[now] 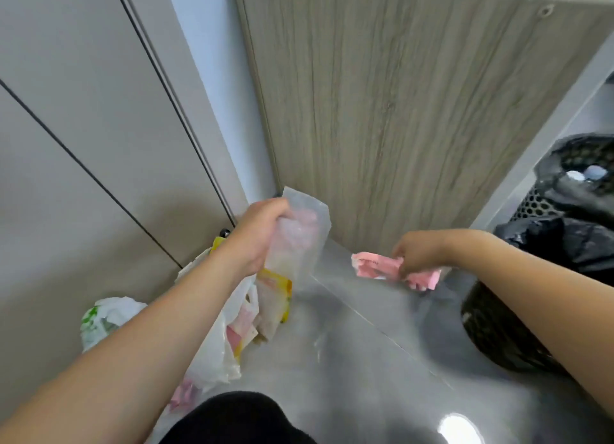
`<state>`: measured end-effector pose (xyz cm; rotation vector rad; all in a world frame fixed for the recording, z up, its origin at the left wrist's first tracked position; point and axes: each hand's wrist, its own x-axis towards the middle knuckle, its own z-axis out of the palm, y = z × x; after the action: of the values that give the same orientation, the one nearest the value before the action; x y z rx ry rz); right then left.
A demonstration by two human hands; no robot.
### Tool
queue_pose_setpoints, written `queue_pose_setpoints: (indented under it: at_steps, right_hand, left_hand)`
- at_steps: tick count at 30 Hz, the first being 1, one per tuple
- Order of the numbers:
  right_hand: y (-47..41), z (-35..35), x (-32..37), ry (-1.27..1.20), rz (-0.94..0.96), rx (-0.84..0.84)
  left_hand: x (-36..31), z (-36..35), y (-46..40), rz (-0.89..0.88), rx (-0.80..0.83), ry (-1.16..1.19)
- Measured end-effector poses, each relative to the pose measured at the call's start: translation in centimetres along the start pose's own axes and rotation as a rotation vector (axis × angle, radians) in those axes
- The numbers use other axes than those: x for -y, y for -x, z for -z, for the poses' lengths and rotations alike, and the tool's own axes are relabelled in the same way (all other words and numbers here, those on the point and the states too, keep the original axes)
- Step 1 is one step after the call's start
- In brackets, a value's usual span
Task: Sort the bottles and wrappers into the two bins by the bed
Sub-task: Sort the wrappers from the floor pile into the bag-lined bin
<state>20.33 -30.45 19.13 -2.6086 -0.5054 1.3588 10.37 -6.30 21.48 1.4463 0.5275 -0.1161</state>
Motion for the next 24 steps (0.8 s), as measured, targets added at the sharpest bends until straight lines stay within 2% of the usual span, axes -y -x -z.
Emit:
queue_pose_setpoints:
  at_steps: [3, 11, 17, 21, 24]
  right_hand:
    - [2.7, 2.0, -3.8, 0.007, -0.035, -0.015]
    - [10.1, 3.7, -13.9, -0.008, -0.182, -0.031]
    - [13.5, 5.5, -22.5, -0.012, -0.29, -0.205]
    - [12.0, 4.3, -27.4, 0.105, -0.379, -0.2]
    - [10.1, 3.0, -29.5, 0.105, -0.358, -0.211]
  left_hand:
    - [-3.1, -4.5, 1.6, 0.061, 0.181, 0.024]
    - [-6.7, -17.5, 3.6, 0.008, 0.446, -0.084]
    - [-6.9, -26.1, 1.8, -0.163, 0.488, -0.199]
    - [-7.0, -30.5, 0.3, -0.22, 0.516, -0.234]
    - [-6.7, -33.8, -1.0, -0.239, 0.511, -0.289]
